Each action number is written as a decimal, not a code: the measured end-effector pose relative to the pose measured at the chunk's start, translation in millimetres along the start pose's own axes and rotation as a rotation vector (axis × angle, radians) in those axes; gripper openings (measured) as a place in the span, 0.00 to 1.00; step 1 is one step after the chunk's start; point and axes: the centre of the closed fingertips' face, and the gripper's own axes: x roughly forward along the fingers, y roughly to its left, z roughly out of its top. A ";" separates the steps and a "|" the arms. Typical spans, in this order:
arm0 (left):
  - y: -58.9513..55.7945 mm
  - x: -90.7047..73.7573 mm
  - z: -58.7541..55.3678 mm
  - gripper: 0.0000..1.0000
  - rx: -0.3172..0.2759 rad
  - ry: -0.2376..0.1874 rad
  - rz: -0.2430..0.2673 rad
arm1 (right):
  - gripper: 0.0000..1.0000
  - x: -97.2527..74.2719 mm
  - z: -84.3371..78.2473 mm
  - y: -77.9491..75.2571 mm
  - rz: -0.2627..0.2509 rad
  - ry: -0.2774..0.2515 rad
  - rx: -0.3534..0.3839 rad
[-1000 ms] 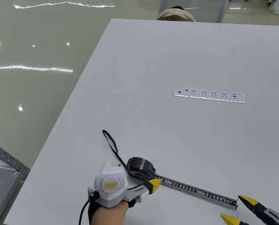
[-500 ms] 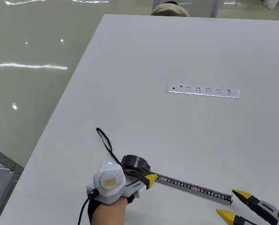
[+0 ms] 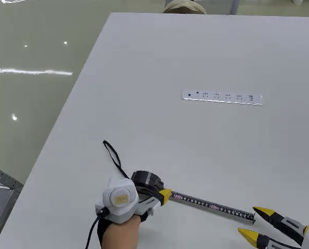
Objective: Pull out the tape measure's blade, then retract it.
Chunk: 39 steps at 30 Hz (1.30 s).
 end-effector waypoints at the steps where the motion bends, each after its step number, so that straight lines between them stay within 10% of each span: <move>1: -0.5 0.7 -0.3 0.79 -0.005 0.002 -0.002 | 0.44 0.3 -0.2 -0.4 0.001 0.001 -0.001; 39: 4.7 7.7 -0.1 0.71 -0.022 0.019 0.084 | 0.38 10.7 -13.4 -9.6 0.044 0.012 0.009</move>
